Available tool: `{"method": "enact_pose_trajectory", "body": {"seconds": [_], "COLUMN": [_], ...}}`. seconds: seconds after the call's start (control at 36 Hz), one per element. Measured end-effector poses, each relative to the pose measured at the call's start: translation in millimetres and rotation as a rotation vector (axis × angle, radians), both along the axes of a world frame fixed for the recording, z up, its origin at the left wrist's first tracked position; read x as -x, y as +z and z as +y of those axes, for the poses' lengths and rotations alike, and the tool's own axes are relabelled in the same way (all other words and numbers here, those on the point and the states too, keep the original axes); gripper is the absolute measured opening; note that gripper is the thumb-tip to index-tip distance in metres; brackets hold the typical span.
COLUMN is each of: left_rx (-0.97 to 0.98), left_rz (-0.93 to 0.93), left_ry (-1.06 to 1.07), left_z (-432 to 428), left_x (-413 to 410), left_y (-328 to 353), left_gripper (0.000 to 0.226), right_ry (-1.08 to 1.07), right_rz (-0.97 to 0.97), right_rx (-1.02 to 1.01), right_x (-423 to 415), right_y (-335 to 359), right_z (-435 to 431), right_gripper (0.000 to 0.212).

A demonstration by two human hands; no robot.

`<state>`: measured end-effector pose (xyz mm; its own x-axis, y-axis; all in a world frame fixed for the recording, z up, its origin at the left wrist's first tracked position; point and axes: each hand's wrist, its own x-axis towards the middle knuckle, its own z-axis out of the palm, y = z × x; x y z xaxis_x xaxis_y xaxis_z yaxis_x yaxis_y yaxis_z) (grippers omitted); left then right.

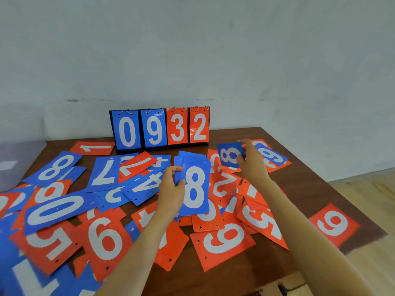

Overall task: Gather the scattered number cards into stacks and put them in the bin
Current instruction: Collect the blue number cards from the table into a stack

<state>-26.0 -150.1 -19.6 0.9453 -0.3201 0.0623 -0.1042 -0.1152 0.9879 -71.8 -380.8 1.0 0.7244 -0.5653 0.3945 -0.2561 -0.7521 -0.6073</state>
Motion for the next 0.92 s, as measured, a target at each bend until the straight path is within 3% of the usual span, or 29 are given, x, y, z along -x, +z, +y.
{"method": "enact_pose_trajectory", "body": {"seconds": [0.11,0.25,0.39,0.67,0.92], "left_rx": [-0.007,0.0,0.046,0.195,0.18], "left_rz": [0.012,0.007,0.026,0.085,0.034], "left_ry": [0.039,0.054,0.064,0.097,0.125], "left_z": [13,28,41,59,71], "left_x": [13,34,52,74,80], "left_y": [4,13,18,25,20], "left_gripper": [0.025,0.027,0.027,0.027,0.026], "right_ry": [0.019,0.1,0.159,0.207,0.304], "right_rz": [-0.267,-0.449,-0.555,-0.326,-0.125], "right_rx": [-0.132,-0.547,-0.741,-0.627,-0.151], "right_x": [34,67,88,108,108], "right_y": [12,23,25,-1,-21], "right_z": [23,65,108,162,180], "right_gripper": [0.057,0.035,0.027,0.017,0.015]}}
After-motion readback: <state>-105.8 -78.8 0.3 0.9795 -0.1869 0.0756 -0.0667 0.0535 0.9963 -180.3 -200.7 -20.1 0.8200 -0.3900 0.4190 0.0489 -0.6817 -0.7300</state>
